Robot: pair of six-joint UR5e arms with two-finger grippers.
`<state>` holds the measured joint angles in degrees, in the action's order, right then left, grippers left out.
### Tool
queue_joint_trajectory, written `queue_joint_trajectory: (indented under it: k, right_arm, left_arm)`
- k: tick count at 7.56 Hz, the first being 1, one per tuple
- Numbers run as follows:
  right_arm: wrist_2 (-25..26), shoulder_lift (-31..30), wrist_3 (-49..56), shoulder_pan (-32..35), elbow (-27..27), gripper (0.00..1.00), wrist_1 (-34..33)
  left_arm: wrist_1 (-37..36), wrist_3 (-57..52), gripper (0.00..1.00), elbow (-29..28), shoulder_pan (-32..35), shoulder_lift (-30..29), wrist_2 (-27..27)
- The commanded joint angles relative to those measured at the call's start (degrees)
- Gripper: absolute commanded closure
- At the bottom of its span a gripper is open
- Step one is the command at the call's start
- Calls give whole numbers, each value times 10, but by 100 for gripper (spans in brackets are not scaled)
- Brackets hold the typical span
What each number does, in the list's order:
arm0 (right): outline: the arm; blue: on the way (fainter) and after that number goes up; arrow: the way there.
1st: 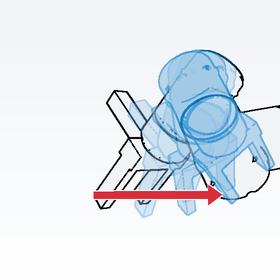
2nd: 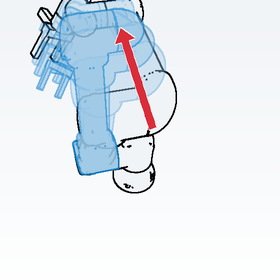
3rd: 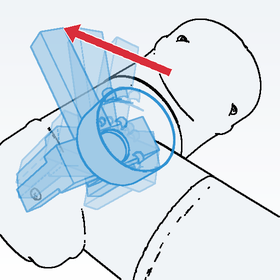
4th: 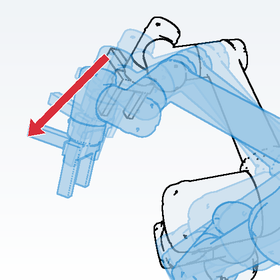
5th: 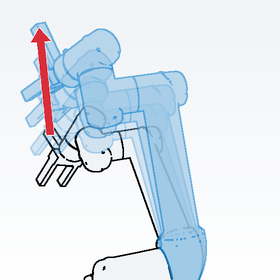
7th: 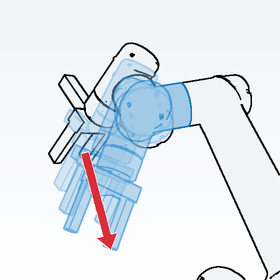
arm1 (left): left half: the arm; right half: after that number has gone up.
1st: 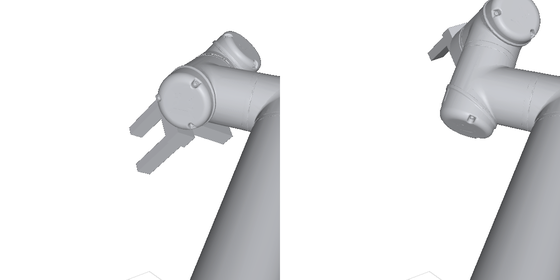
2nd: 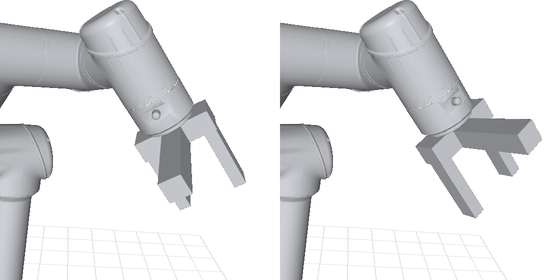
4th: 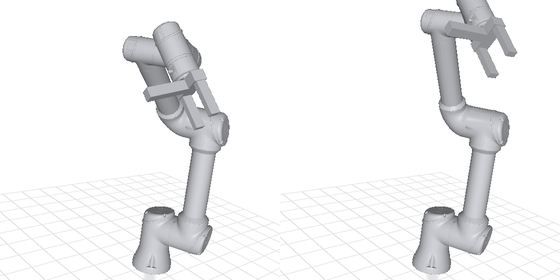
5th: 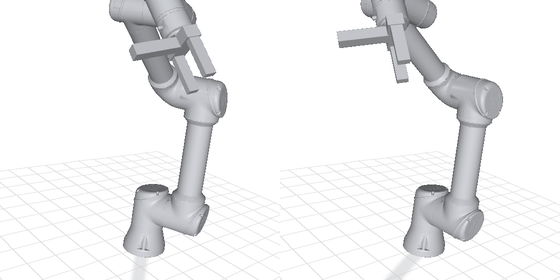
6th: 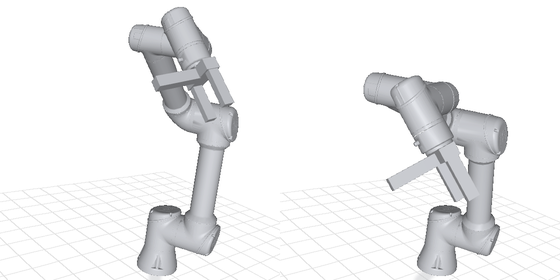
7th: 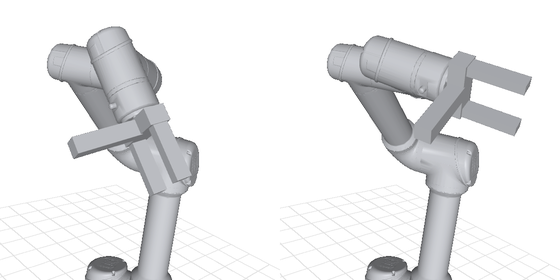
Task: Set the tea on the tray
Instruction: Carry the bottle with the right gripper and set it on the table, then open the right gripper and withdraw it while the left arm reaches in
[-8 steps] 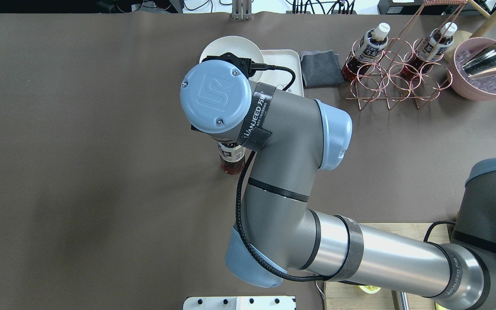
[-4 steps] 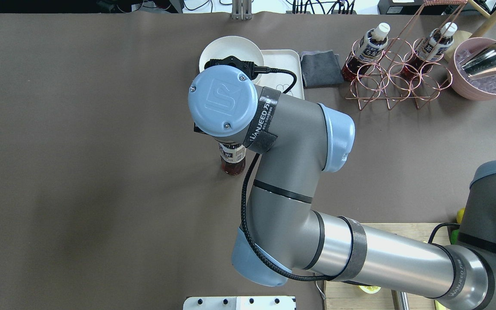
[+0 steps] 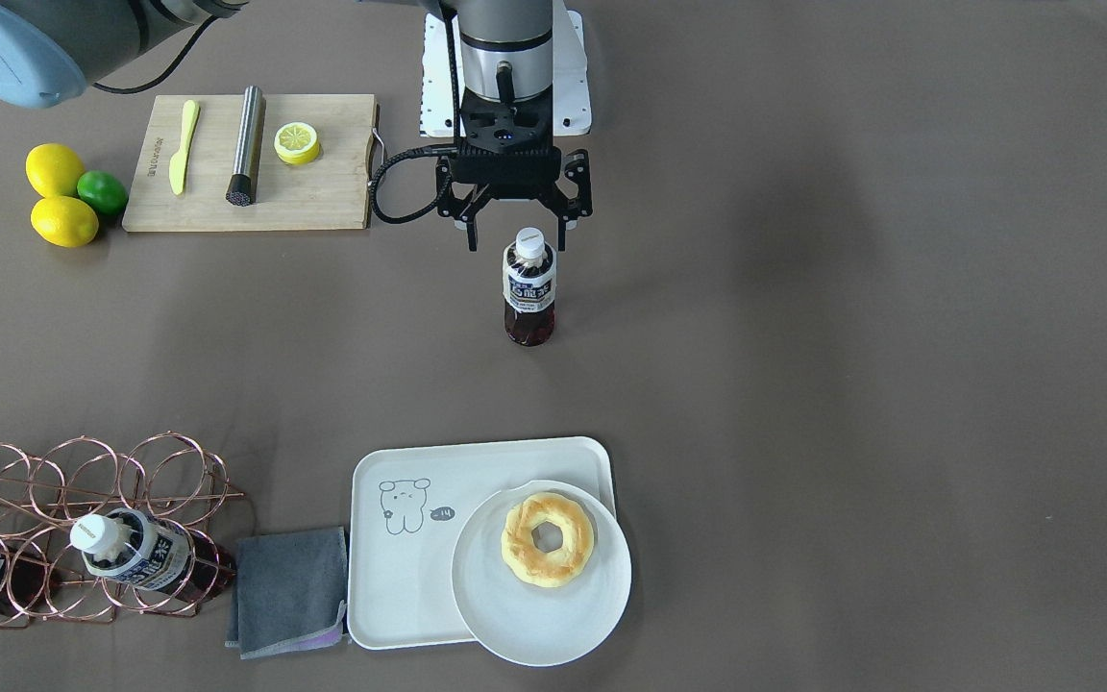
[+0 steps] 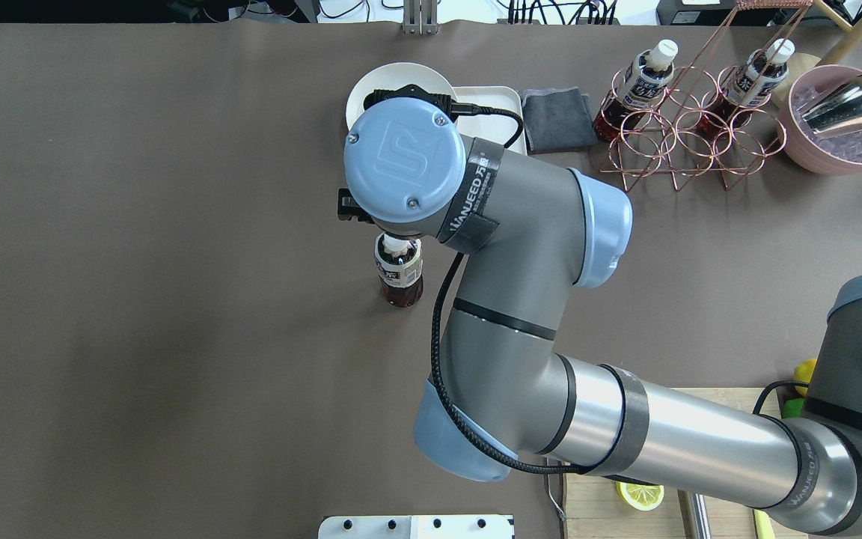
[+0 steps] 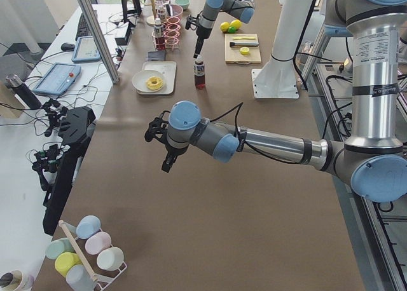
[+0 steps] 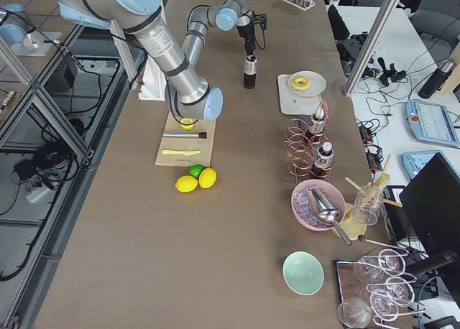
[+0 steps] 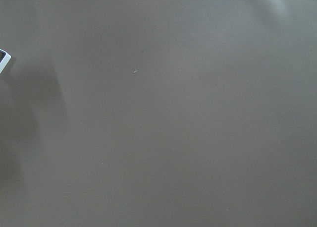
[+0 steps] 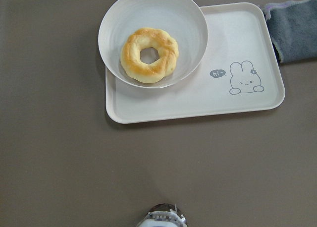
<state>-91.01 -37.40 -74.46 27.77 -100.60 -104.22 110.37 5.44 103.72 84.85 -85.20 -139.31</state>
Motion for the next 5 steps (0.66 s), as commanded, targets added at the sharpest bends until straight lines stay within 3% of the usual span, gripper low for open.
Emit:
queue_joint_trajectory:
  k: [1,3,5]
  right_arm:
    - [-76,-14,51,73,-11,0,0]
    - [-125,-84,130,125,-60,0,3]
    - [-175,-182,186,176,-87,0,69]
  left_arm:
    - [-1,119,1,24,-60,-56,2]
    - [0,315,1,54,-165,-151,31]
    - [-6,444,0,61,-279,-231,134]
